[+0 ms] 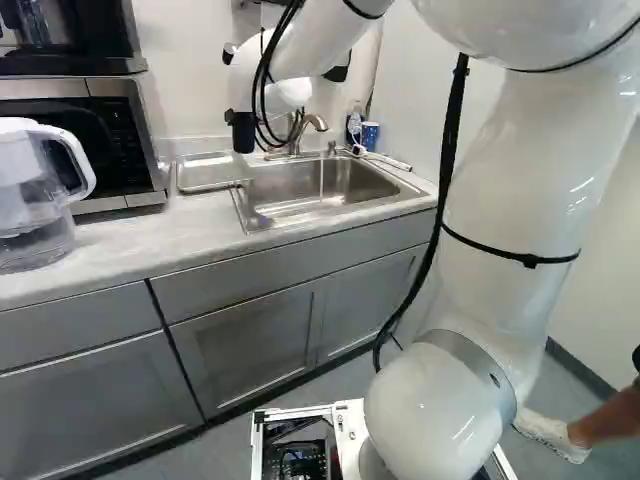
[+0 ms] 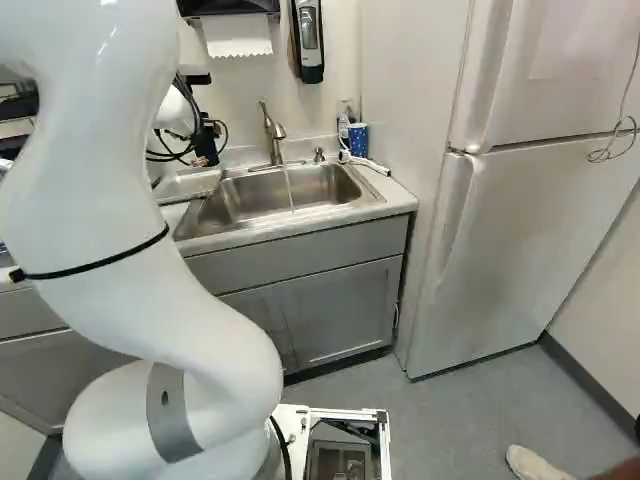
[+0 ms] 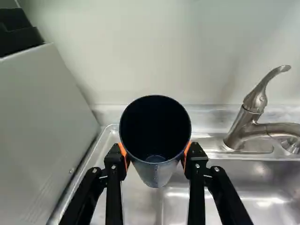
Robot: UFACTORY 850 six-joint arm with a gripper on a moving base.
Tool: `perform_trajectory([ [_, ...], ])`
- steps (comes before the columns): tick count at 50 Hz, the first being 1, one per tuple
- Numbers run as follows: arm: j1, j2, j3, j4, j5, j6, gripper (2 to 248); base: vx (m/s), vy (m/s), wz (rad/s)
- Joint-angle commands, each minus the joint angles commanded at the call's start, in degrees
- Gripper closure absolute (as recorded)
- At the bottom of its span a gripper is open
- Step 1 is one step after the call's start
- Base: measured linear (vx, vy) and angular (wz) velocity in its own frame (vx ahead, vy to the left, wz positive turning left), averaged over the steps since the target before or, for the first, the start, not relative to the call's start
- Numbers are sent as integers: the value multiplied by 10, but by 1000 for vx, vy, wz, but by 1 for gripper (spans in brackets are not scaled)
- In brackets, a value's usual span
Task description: Rinse the cup and place it in the tray
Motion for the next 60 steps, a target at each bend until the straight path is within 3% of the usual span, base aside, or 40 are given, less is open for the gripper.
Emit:
perform_trajectory([
  [34,41,-61,-52,0,8,0,126,0,0,0],
  [60,52,-93,-57,0,18,0,126,0,0,0],
])
